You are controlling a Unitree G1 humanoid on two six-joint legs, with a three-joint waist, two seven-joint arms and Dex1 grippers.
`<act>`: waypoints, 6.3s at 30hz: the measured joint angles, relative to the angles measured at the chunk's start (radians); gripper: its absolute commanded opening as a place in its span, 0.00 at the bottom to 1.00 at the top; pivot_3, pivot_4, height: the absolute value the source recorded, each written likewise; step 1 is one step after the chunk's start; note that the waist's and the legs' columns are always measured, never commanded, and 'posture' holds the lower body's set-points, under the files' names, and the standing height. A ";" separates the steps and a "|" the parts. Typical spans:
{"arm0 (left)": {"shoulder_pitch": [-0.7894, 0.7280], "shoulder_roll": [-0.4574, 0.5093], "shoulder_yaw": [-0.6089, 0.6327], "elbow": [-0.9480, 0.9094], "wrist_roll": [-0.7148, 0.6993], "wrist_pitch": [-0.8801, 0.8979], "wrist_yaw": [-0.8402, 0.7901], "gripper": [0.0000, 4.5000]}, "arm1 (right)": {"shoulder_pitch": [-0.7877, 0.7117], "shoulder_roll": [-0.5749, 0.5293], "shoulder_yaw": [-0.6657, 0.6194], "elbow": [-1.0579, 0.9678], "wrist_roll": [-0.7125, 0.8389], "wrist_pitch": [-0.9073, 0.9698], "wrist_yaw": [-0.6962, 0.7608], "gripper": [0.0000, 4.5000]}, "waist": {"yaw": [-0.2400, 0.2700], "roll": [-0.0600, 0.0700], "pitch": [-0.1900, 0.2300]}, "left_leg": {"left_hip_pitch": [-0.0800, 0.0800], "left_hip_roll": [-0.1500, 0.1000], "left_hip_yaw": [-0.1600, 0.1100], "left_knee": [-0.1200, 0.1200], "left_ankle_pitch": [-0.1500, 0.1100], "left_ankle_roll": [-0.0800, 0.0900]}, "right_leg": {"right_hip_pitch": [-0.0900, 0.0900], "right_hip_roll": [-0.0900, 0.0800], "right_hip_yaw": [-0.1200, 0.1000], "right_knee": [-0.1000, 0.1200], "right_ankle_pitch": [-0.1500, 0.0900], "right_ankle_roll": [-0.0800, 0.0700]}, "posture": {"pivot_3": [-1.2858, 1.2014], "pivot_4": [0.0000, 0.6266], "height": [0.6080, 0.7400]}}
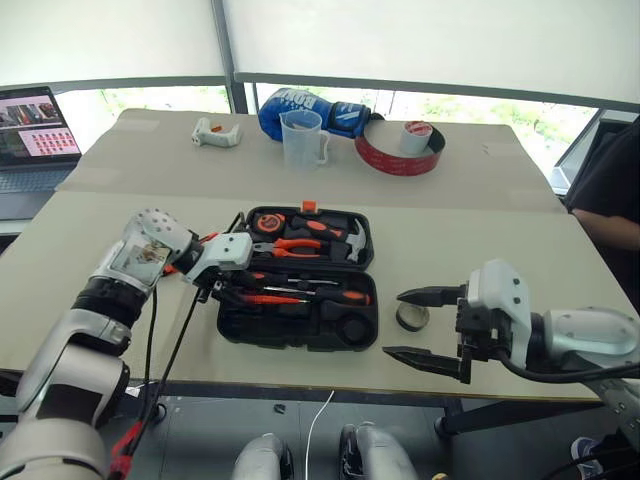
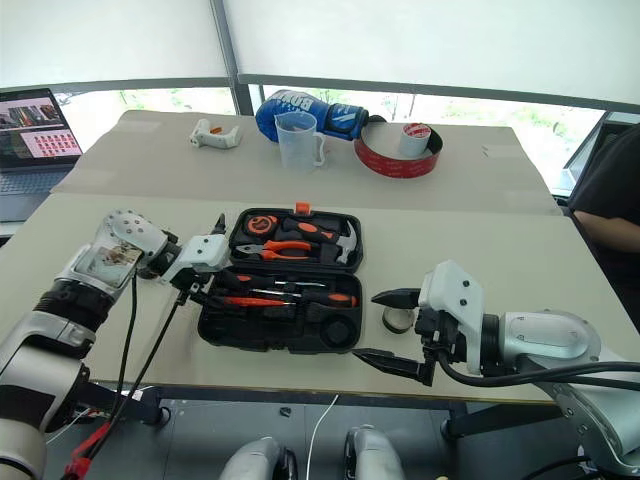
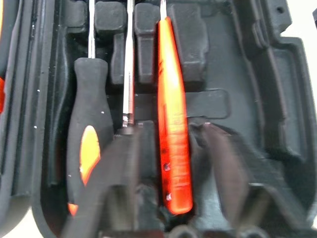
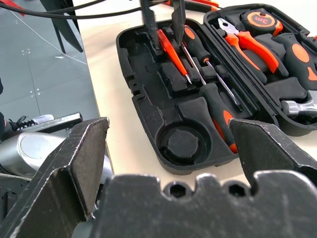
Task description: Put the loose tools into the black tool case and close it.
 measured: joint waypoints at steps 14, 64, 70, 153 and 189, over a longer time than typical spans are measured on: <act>-0.014 0.069 0.013 -0.086 -0.214 0.198 0.000 0.42 | -0.029 0.000 0.026 0.040 -0.019 -0.021 0.018 1.00 | 0.001 0.000 0.000 | -0.002 0.000 -0.001 0.004 0.000 0.000 | 0.000 0.001 -0.001 0.000 0.000 0.000 | 0.52 0.24 0.80; 0.292 -0.062 0.396 -0.231 -0.227 0.384 0.262 0.23 | -0.087 -0.011 0.072 0.072 -0.038 -0.028 0.065 1.00 | -0.007 0.000 0.000 | 0.004 0.001 0.000 0.005 -0.002 0.004 | 0.006 -0.001 0.001 0.000 0.001 0.003 | 0.52 0.24 0.80; 0.551 0.004 0.663 -0.444 -0.293 0.479 0.449 0.70 | -0.254 0.040 0.131 0.192 -0.041 -0.047 0.099 1.00 | -0.026 0.000 0.000 | 0.006 0.001 0.000 0.003 -0.002 0.003 | 0.006 -0.002 0.003 0.000 0.001 0.003 | 0.52 0.24 0.80; 0.223 0.057 0.104 -0.456 -0.065 0.303 0.022 0.50 | 0.001 0.012 0.076 0.033 -0.048 -0.067 0.025 1.00 | 0.002 -0.002 0.000 | -0.006 0.000 0.002 0.014 -0.004 0.006 | -0.001 0.000 0.001 0.001 0.004 0.007 | 0.52 0.24 0.80; 0.184 -0.017 0.077 -0.342 -0.029 0.111 0.032 0.01 | 0.029 0.012 0.059 0.019 -0.059 -0.067 -0.006 1.00 | -0.001 -0.001 -0.001 | -0.003 -0.001 0.002 0.014 -0.004 0.007 | 0.001 0.001 0.003 0.001 0.004 0.007 | 0.52 0.24 0.80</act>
